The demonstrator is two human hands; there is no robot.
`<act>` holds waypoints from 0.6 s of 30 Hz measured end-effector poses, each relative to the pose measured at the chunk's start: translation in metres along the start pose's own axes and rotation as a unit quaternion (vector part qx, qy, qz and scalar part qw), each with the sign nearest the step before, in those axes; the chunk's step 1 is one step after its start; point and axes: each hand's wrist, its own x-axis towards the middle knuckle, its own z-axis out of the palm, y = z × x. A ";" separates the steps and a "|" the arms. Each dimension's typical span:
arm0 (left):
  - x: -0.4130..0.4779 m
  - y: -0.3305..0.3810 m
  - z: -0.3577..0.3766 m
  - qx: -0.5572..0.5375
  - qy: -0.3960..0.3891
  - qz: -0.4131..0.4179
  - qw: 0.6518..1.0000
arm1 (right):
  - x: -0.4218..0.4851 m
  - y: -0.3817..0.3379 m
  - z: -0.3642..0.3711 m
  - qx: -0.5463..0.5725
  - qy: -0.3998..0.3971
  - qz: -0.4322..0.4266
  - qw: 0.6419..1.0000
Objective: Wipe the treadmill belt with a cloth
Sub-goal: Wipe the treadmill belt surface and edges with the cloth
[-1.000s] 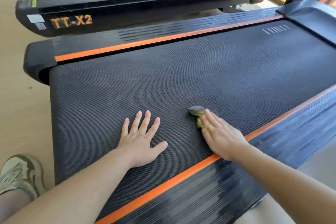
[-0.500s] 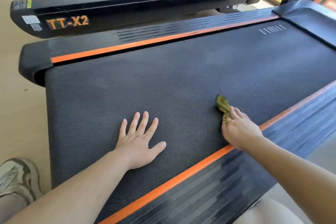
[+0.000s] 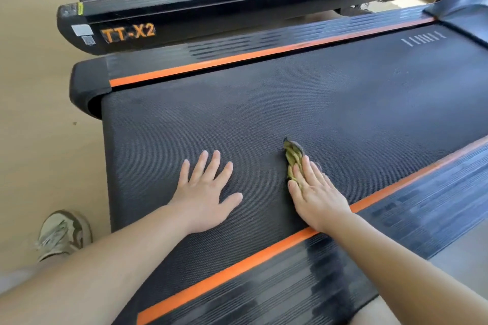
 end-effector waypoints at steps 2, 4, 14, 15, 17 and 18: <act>-0.021 -0.012 0.013 0.001 -0.005 -0.049 0.999 | -0.001 -0.021 0.009 0.012 0.007 0.021 1.000; -0.035 -0.019 0.026 0.014 -0.003 -0.053 0.998 | -0.007 -0.036 0.019 0.012 0.012 0.007 1.000; -0.033 -0.027 0.034 -0.007 0.017 -0.042 0.999 | 0.017 -0.021 0.002 0.014 0.035 0.054 0.998; -0.032 -0.027 0.034 -0.007 0.017 -0.042 0.999 | 0.009 -0.037 0.008 0.008 0.037 0.008 0.999; -0.032 -0.026 0.034 -0.009 0.019 -0.045 0.999 | -0.014 -0.057 0.018 0.009 0.015 -0.107 0.994; -0.032 -0.027 0.034 -0.009 0.018 -0.045 0.999 | -0.022 -0.060 0.019 0.004 -0.007 -0.144 0.989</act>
